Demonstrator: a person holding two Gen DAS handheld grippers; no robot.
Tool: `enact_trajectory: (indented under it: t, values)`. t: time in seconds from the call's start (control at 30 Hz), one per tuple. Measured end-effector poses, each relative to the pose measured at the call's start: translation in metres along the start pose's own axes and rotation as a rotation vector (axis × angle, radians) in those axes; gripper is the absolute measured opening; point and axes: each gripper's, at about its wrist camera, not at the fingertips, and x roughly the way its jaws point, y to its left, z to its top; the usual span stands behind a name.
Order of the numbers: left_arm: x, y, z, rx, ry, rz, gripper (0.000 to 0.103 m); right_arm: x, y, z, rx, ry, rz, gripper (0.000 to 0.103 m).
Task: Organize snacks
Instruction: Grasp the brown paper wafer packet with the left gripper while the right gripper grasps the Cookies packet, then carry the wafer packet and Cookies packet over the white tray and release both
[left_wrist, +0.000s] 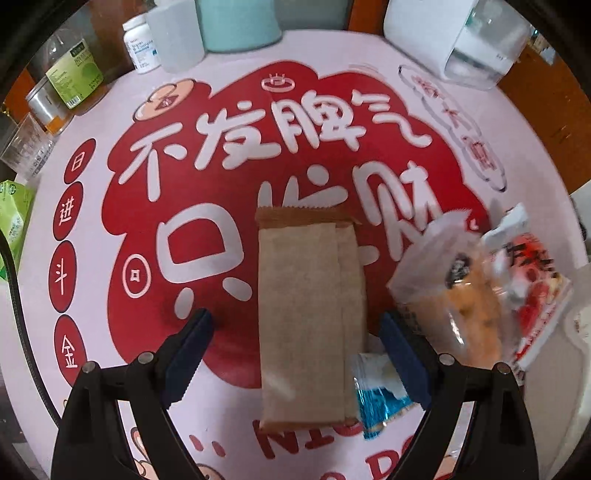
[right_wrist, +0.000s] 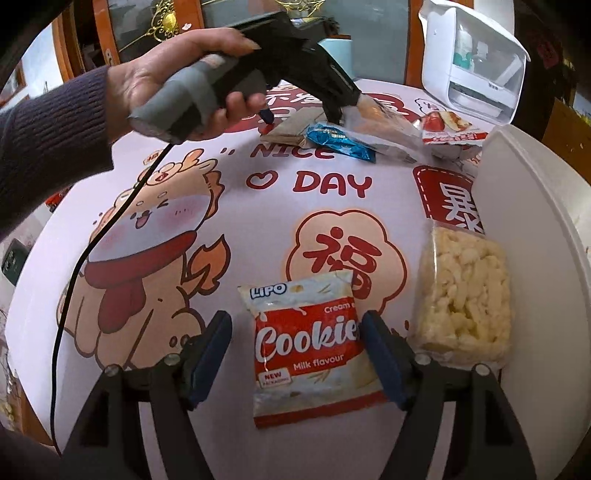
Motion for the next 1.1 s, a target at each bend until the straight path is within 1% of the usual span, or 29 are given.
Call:
enact_trajectory:
  t: [0.1, 0.13, 0.17, 0.2, 0.23, 0.27, 0.3, 0.33, 0.47, 0.53, 0.63, 0.77, 0.9, 0.97, 1.1]
  values:
    - [0.005, -0.005, 0.002, 0.025, 0.003, 0.047, 0.092, 0.002, 0.004, 0.000, -0.022, 0.007, -0.022, 0.073]
    - [0.006, -0.006, 0.003, 0.021, 0.001, 0.050, 0.092, 0.002, 0.005, 0.000, -0.028, 0.009, -0.028, 0.073]
    - [0.006, -0.006, 0.004, 0.012, 0.003, 0.047, 0.091, 0.002, 0.005, 0.000, -0.029, 0.010, -0.031, 0.070]
    - [0.005, -0.005, 0.004, 0.008, 0.001, 0.048, 0.089, 0.001, 0.005, 0.000, -0.031, 0.008, -0.035, 0.057]
    - [0.003, -0.005, 0.003, 0.005, -0.007, 0.048, 0.080, 0.000, 0.005, 0.001, -0.037, 0.000, -0.028, 0.054]
    - [-0.001, -0.006, 0.002, 0.009, -0.020, 0.046, 0.061, -0.001, 0.005, 0.001, -0.036, 0.004, -0.018, 0.050]
    - [-0.004, -0.007, 0.000, 0.017, -0.030, 0.051, 0.053, -0.001, 0.004, 0.003, -0.032, 0.005, -0.007, 0.049]
    - [-0.005, -0.008, 0.000, 0.020, -0.014, 0.039, 0.053, 0.000, 0.003, 0.004, -0.030, 0.008, -0.001, 0.048]
    - [-0.010, -0.003, -0.009, 0.018, -0.023, 0.031, 0.053, -0.001, 0.008, 0.005, -0.049, 0.008, -0.012, 0.048]
    - [-0.016, 0.006, -0.017, -0.022, -0.023, 0.007, 0.053, -0.007, 0.012, 0.005, -0.055, -0.007, -0.010, 0.048]
    - [-0.036, 0.017, -0.034, -0.057, -0.057, 0.002, 0.053, -0.017, 0.016, 0.008, -0.045, -0.030, 0.006, 0.048]
    - [-0.080, 0.019, -0.060, -0.059, -0.130, 0.014, 0.053, -0.036, 0.019, 0.015, -0.034, -0.076, 0.022, 0.048]
    - [-0.128, 0.008, -0.085, -0.044, -0.203, 0.027, 0.053, -0.064, 0.011, 0.025, 0.003, -0.133, 0.022, 0.048]
    - [-0.160, -0.004, -0.102, -0.029, -0.244, 0.014, 0.053, -0.082, 0.003, 0.030, 0.029, -0.155, 0.026, 0.048]
    - [-0.209, -0.029, -0.133, 0.007, -0.300, -0.022, 0.053, -0.121, -0.020, 0.036, 0.068, -0.207, -0.002, 0.048]
